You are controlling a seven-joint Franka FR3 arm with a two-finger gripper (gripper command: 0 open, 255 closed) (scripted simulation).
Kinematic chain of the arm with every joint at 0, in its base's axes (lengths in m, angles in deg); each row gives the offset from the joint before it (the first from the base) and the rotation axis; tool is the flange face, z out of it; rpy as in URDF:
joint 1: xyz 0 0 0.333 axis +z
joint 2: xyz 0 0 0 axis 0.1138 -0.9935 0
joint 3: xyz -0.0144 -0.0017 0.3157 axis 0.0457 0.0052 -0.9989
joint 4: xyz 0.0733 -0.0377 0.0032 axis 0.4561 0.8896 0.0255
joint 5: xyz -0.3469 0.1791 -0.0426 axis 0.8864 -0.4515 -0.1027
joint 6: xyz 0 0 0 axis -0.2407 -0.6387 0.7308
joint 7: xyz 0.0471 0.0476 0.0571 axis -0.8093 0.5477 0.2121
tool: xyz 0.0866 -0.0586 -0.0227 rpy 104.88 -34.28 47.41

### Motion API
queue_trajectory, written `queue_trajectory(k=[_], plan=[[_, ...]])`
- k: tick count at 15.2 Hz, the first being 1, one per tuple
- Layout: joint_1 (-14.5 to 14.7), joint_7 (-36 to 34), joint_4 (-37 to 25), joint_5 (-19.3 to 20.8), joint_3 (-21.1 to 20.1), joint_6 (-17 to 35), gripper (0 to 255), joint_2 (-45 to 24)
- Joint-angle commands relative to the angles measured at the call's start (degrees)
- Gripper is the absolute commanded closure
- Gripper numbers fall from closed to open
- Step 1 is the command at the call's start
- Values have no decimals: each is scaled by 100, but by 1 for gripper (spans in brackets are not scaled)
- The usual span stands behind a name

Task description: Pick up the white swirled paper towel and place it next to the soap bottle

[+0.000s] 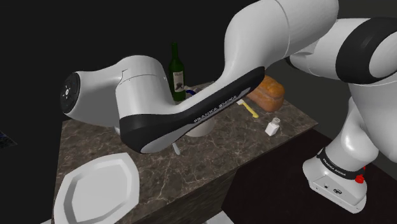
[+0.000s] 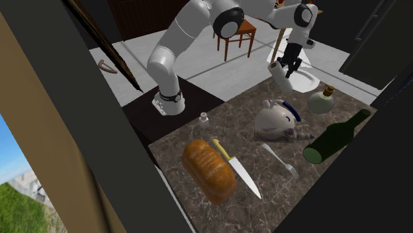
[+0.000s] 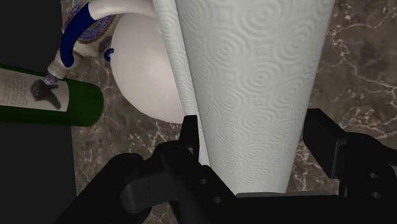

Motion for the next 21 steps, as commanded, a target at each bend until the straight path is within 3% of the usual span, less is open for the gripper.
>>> queue_trajectory(k=[1,14,21], plan=[[-15,-66,91,8,4,109,255,-39],[-40,-407,396,128,85,718,255,-465],[-43,-409,396,131,81,717,255,-466]])
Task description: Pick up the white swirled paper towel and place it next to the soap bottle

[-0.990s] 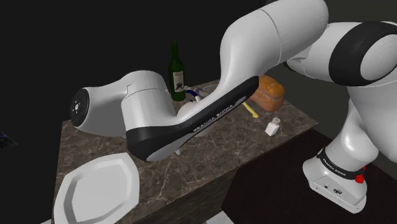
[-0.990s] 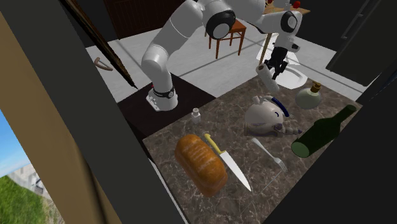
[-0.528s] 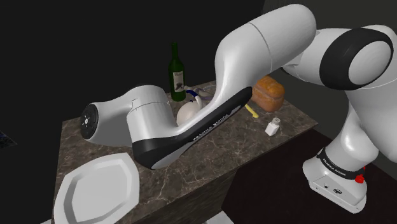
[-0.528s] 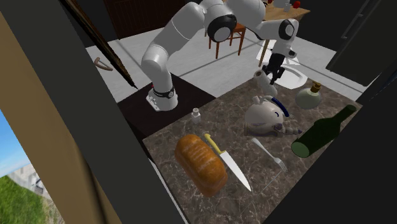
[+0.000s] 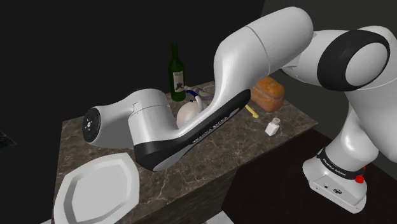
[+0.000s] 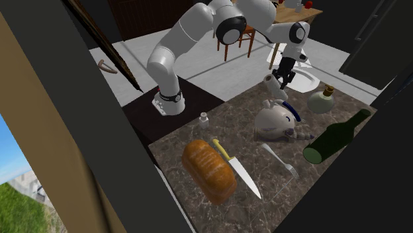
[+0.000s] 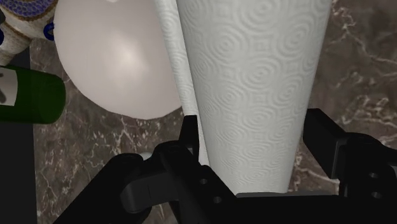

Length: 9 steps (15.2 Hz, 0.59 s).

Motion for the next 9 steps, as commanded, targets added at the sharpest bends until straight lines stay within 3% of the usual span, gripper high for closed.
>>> queue_trajectory(k=[1,2,7,9], plan=[[-2,-2,6,1,1,16,255,-18],[0,-5,6,1,1,17,0,-20],[-2,-2,6,1,1,16,0,-18],[206,108,-509,-27,-5,-354,0,-130]])
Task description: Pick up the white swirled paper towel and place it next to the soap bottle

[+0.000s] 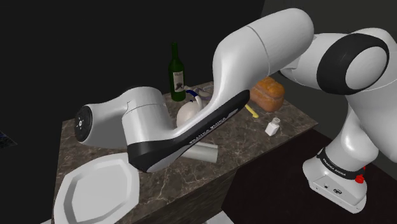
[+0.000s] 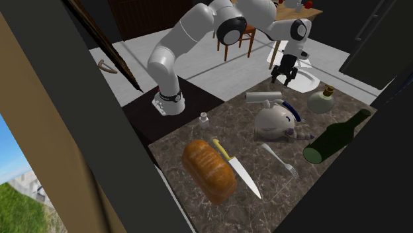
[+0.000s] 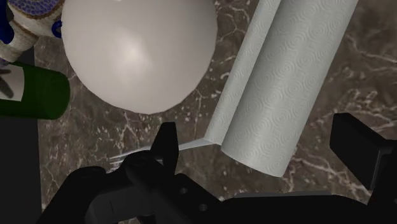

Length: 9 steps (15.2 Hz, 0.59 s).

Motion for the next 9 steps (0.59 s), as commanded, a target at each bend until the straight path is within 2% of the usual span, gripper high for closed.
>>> queue_trajectory(k=[1,2,9], plan=[[196,89,-467,-17,-2,-329,0,-114],[294,144,-718,-16,6,-489,0,-185],[294,145,-719,-16,7,-489,0,-185]])
